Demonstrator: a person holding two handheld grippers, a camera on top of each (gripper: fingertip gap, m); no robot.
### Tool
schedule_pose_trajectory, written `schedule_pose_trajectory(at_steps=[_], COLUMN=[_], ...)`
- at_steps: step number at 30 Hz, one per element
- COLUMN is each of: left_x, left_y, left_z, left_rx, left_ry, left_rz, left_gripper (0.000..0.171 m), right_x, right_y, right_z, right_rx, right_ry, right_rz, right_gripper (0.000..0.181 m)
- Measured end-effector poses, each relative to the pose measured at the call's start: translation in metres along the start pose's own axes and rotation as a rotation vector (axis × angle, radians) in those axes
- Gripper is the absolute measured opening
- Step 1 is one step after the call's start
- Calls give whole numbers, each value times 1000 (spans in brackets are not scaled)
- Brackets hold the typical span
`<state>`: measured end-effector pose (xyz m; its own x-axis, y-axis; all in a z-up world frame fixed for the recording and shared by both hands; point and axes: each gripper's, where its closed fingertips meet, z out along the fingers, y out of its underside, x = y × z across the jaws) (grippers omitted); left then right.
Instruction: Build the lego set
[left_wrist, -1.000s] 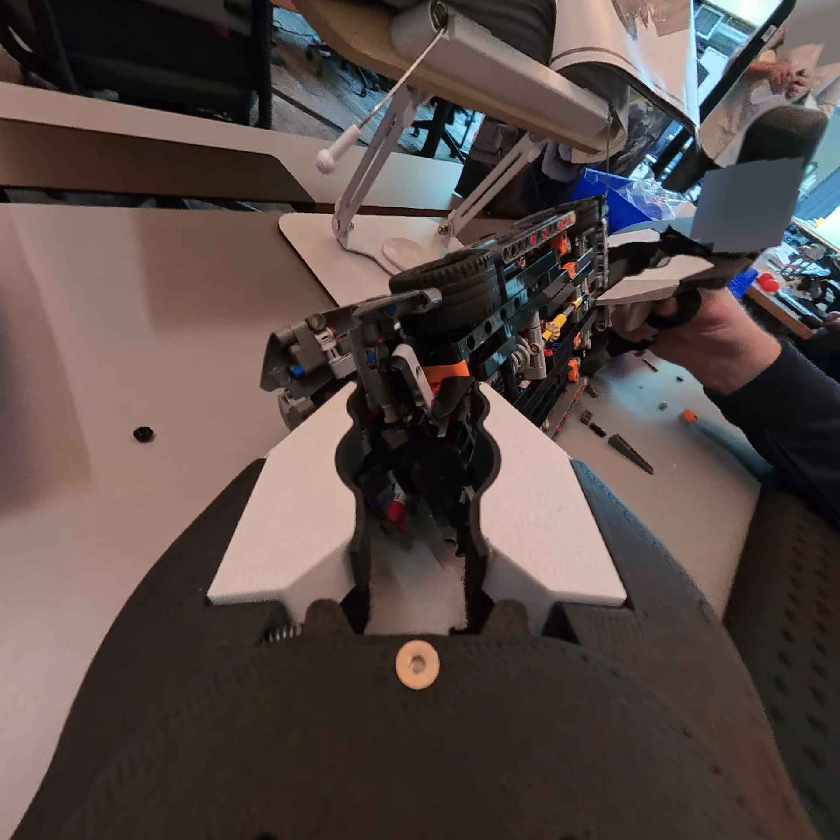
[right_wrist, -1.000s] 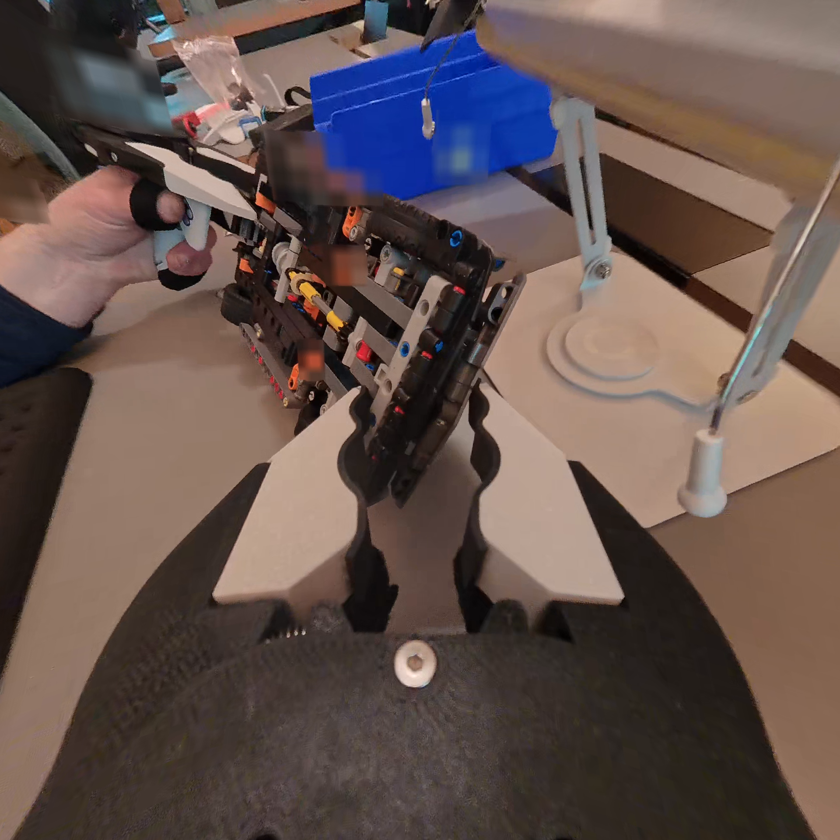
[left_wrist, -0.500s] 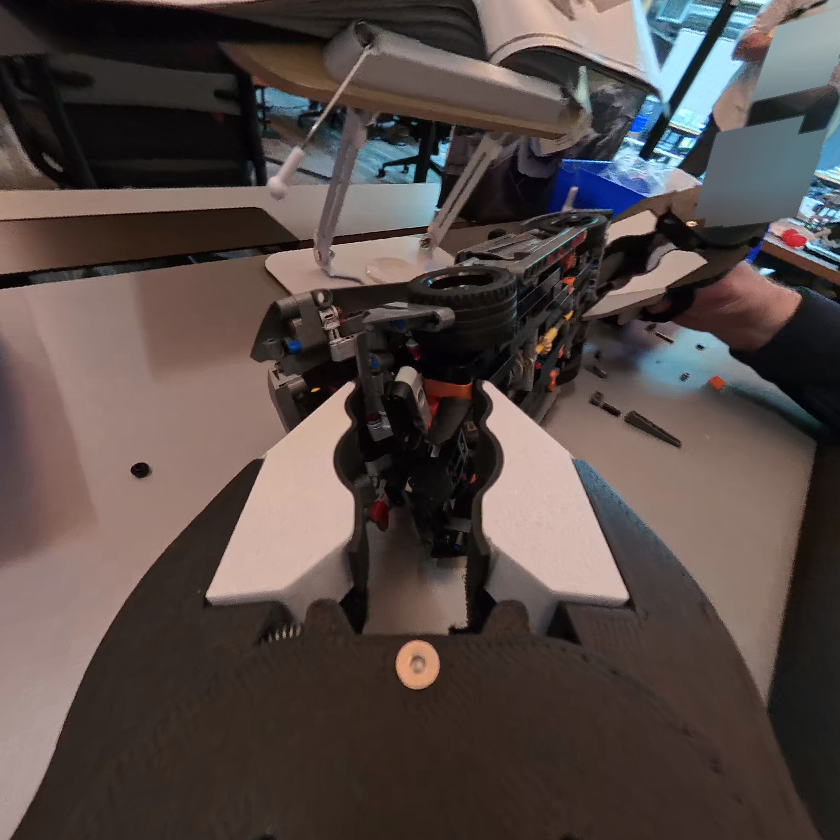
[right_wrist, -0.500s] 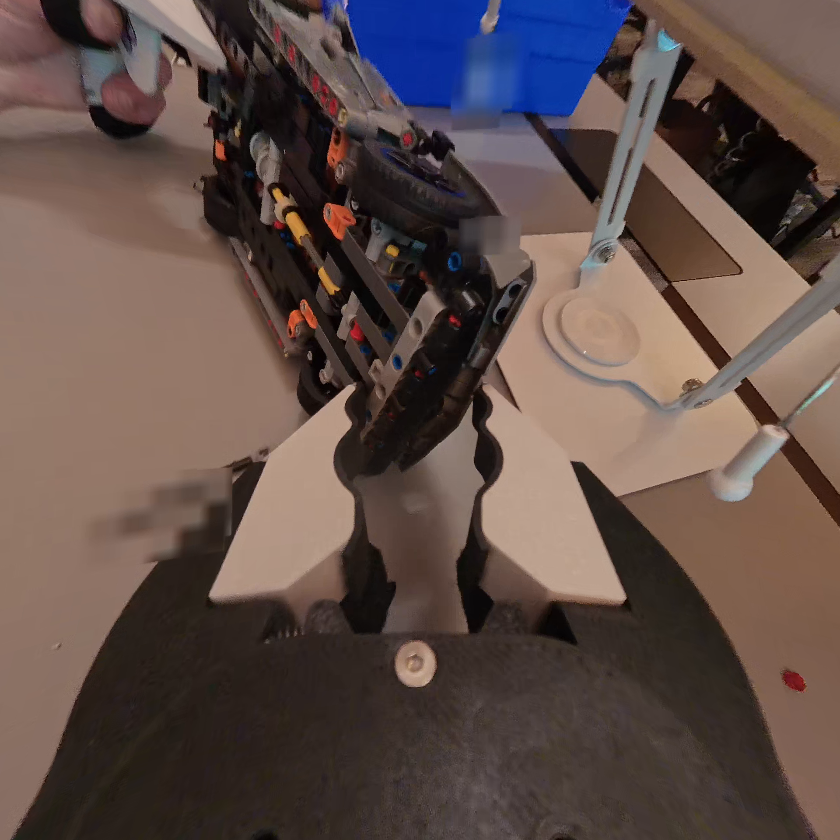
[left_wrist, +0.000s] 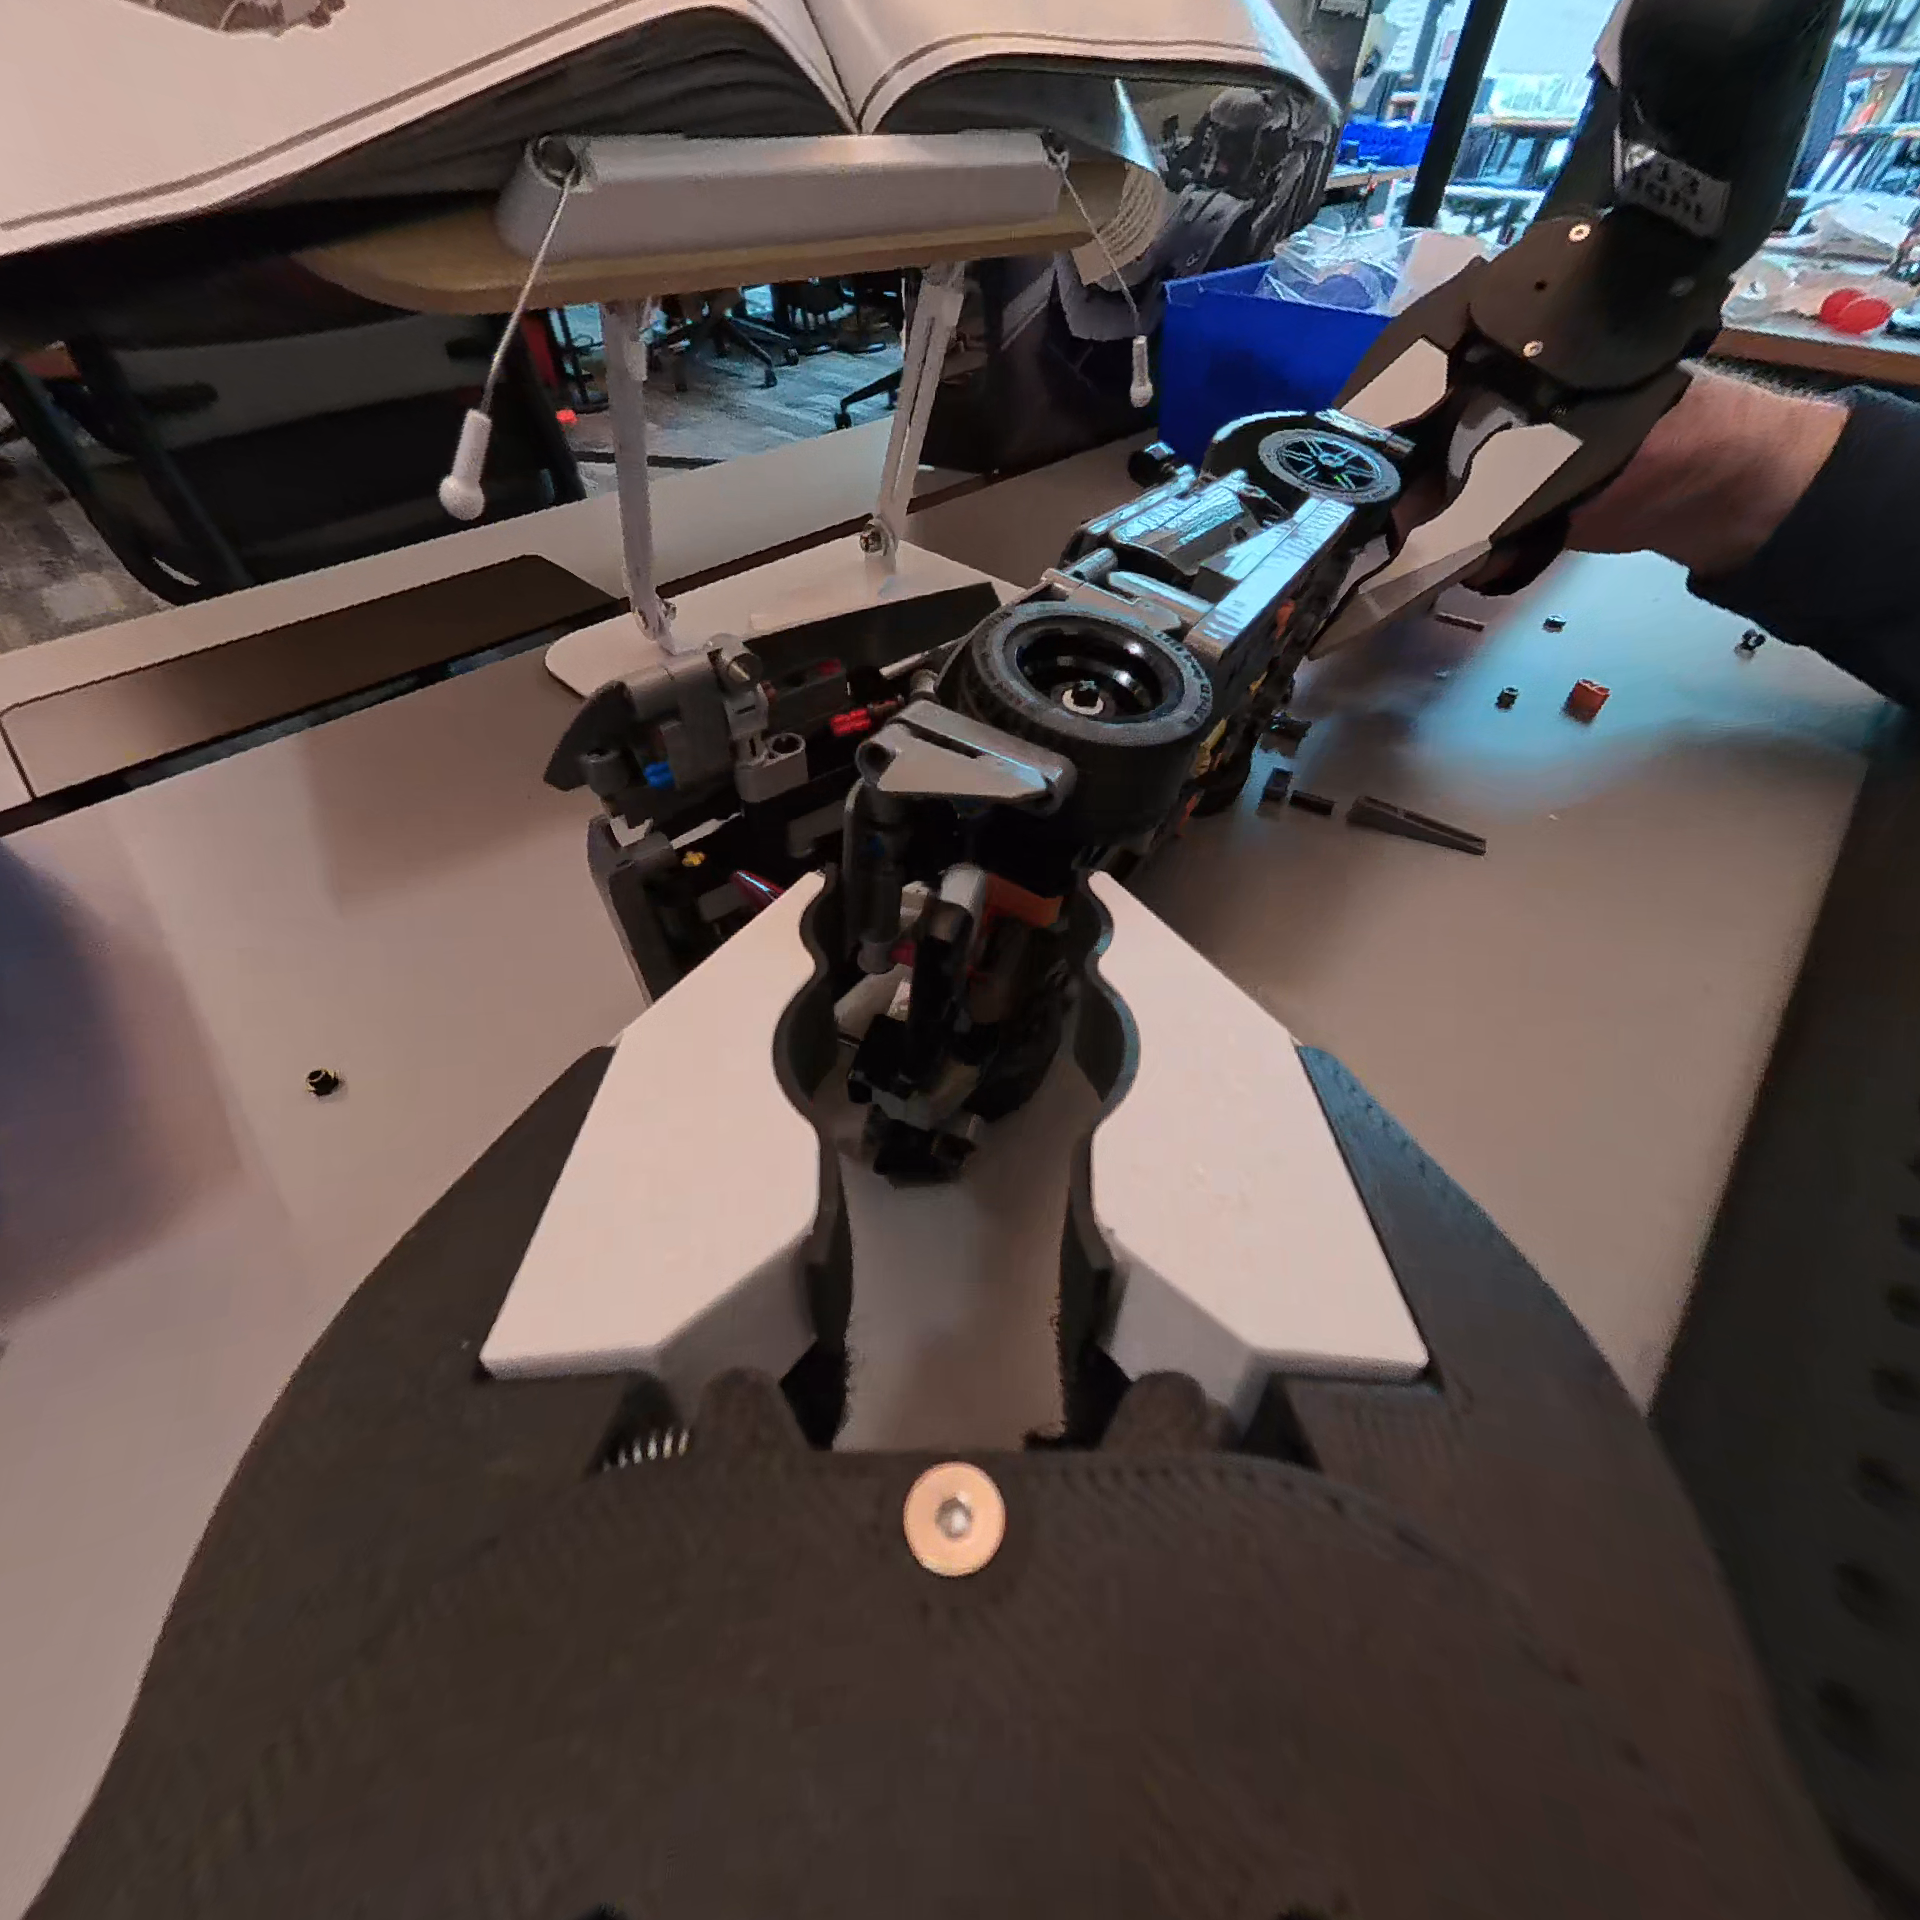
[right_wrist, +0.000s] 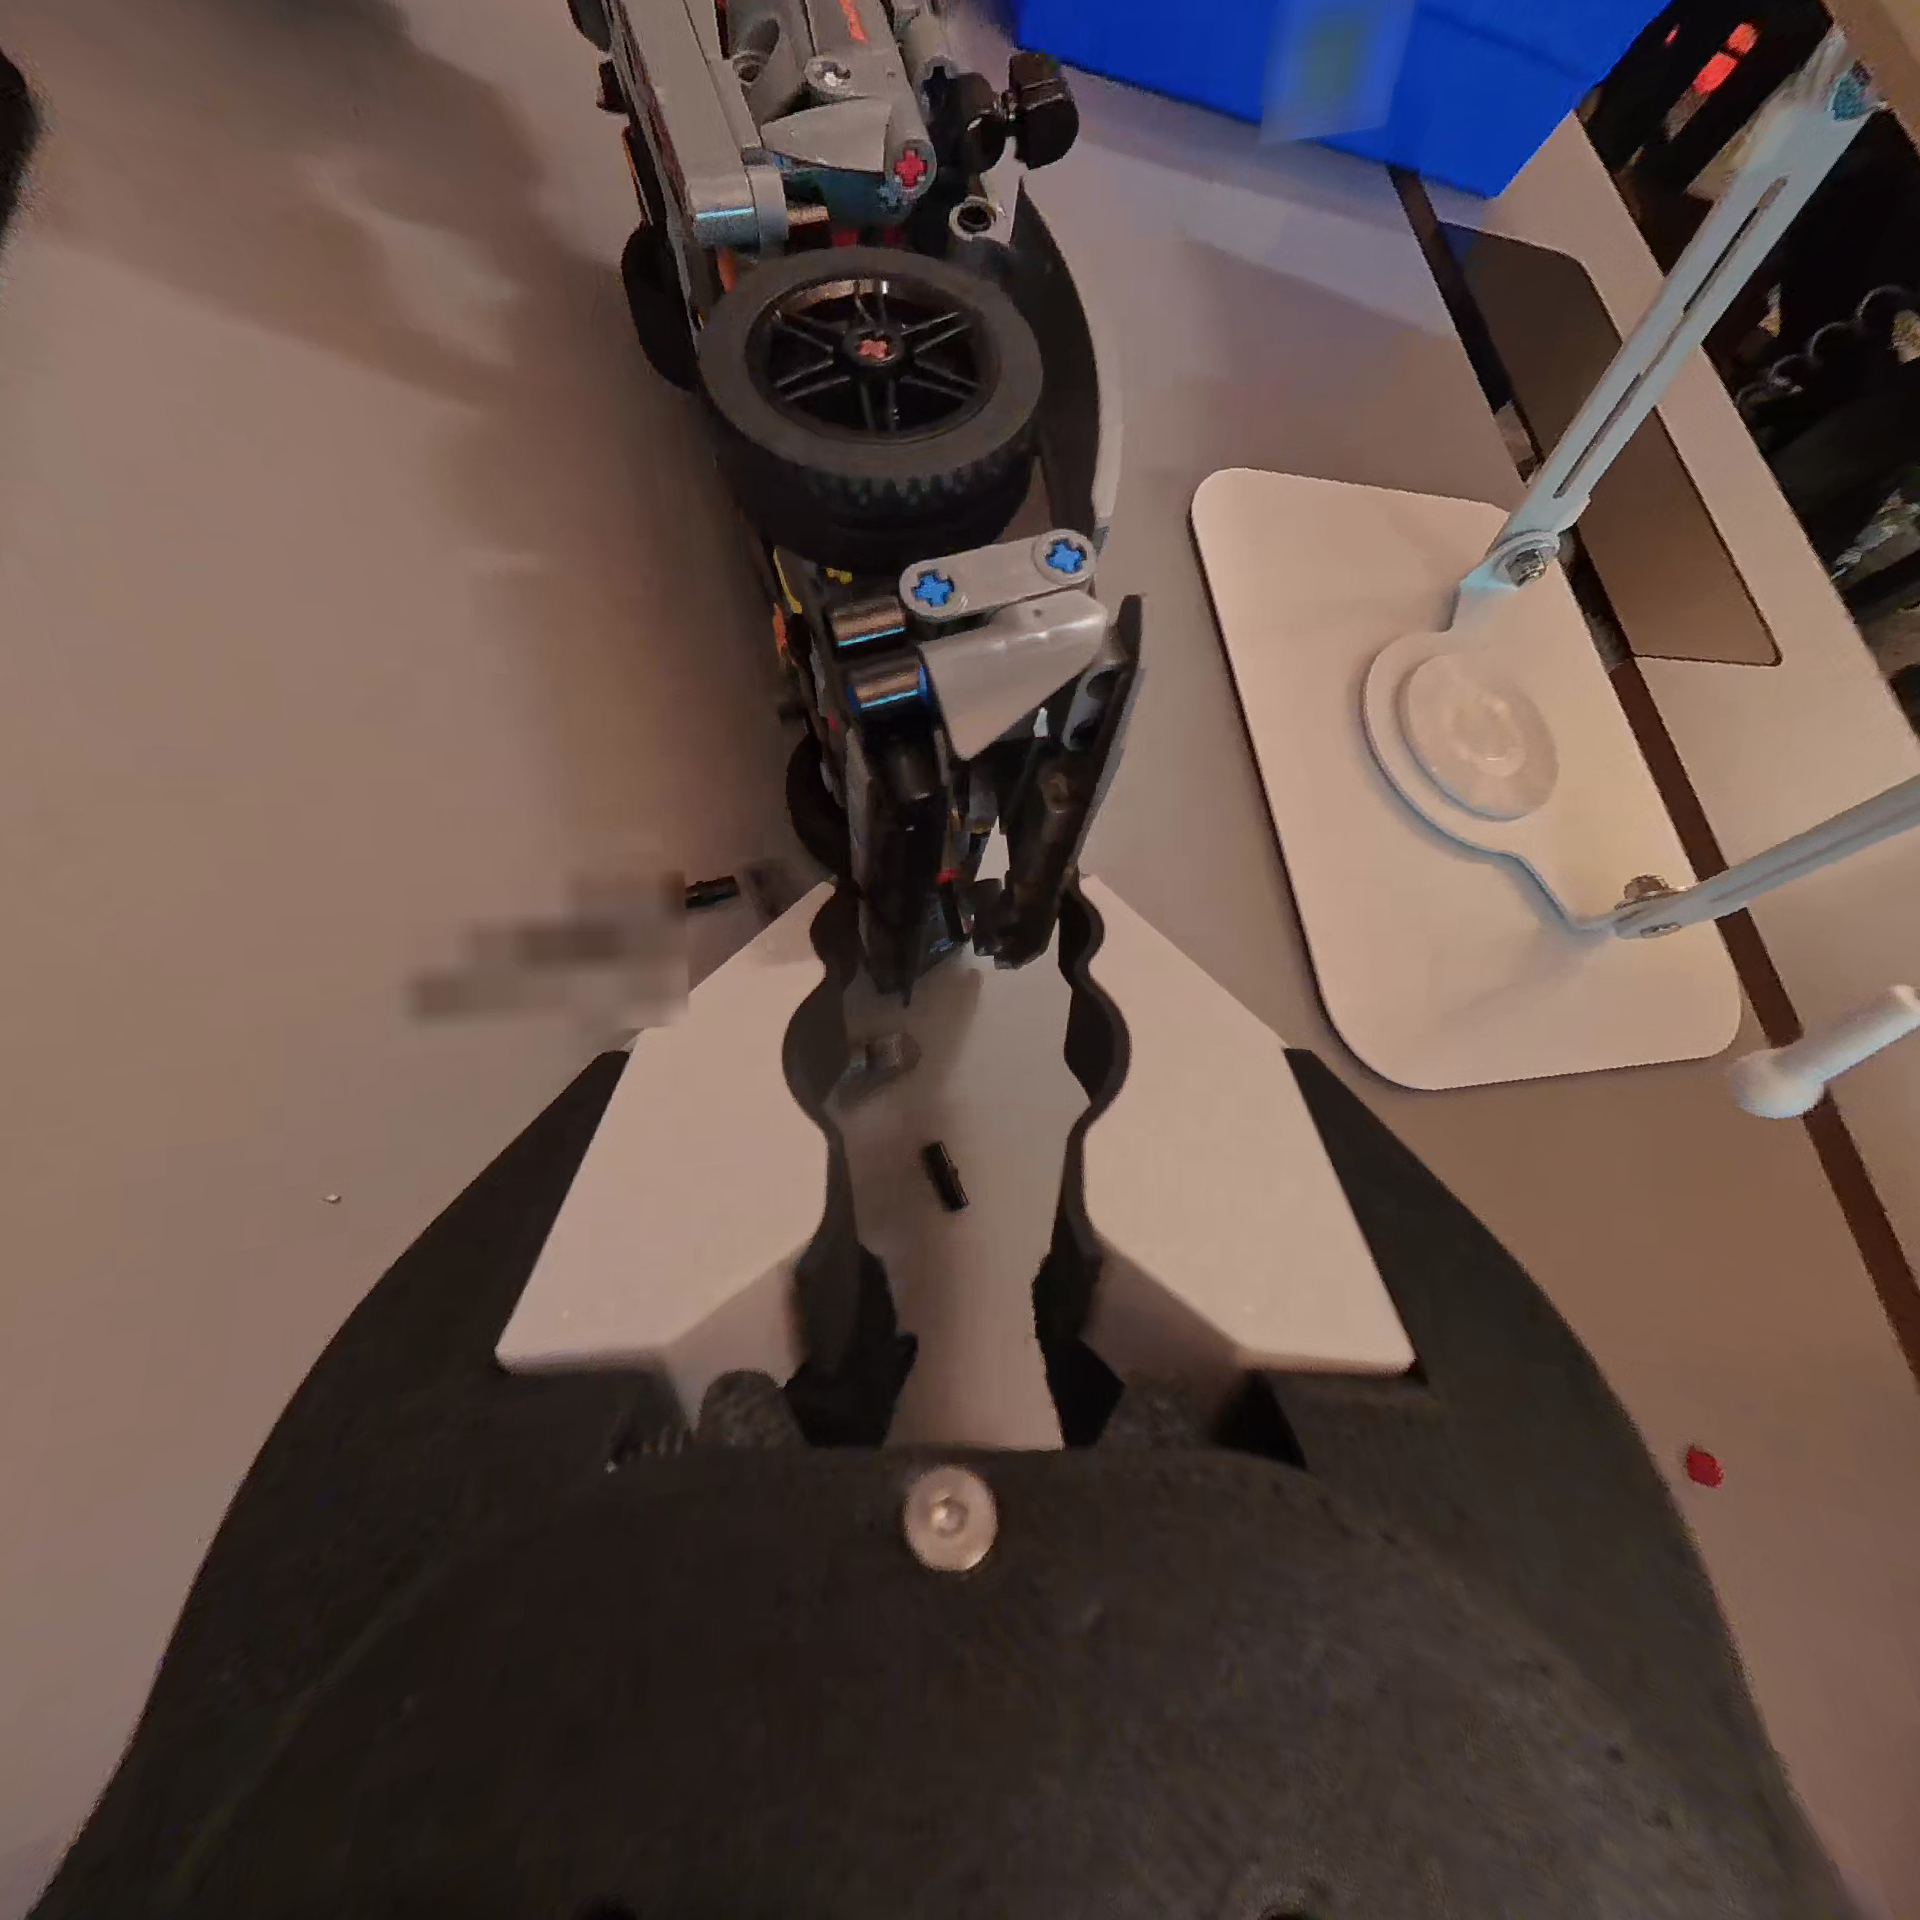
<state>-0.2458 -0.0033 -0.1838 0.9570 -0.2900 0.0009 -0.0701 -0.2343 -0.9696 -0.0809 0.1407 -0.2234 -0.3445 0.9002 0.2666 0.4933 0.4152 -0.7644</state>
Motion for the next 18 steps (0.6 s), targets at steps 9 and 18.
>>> schedule_pose_trajectory(at_steps=[9, 18], left_x=[23, 48], left_y=[3, 17], left_z=[-16, -29], left_rx=[6, -70], left_ry=[-5, -82], left_rz=[55, 306], left_gripper=[39, 37], right_x=[-18, -40], right_y=[-1, 7], right_z=[-9, -14], right_rx=[-21, -82], right_ry=[-1, 1], right_rz=[-14, 4], right_gripper=[35, 42])
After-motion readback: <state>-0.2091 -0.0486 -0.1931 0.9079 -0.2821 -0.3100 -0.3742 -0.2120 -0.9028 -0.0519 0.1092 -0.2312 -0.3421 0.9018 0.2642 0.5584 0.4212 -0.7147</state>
